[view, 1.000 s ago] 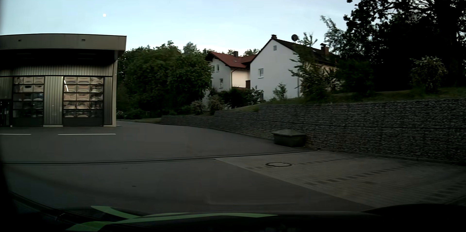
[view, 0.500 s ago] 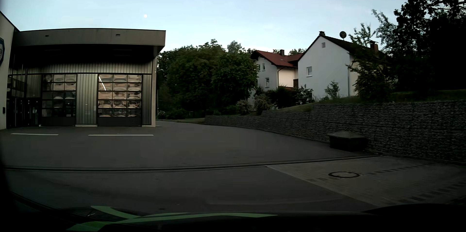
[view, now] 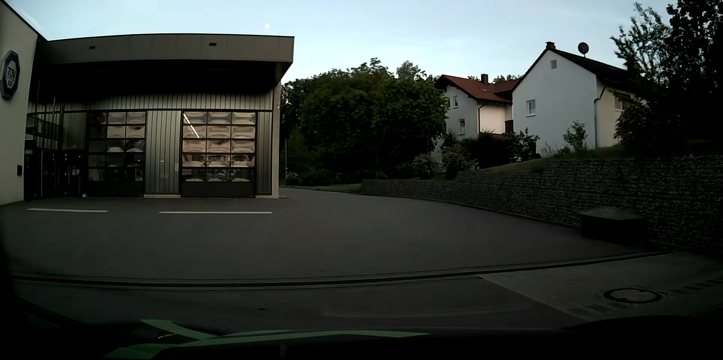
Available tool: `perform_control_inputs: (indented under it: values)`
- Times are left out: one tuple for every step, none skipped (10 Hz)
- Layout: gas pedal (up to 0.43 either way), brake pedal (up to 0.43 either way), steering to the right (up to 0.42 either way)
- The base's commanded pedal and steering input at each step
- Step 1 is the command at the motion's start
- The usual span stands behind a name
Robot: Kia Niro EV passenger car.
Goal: Follow the waypoints while adhering to traffic rules and regulations
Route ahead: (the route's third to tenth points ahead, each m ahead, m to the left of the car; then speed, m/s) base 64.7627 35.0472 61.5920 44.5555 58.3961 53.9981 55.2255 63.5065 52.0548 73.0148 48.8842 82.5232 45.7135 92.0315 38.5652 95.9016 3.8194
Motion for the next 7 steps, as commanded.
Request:
perform_control_inputs:
  values:
    - [0.047,0.0,-0.133]
    - [0.047,0.0,-0.115]
    - [0.047,0.0,-0.099]
    - [0.047,0.0,-0.088]
    - [0.047,0.0,-0.073]
    - [0.047,0.0,-0.05]
    - [0.047,0.0,-0.032]
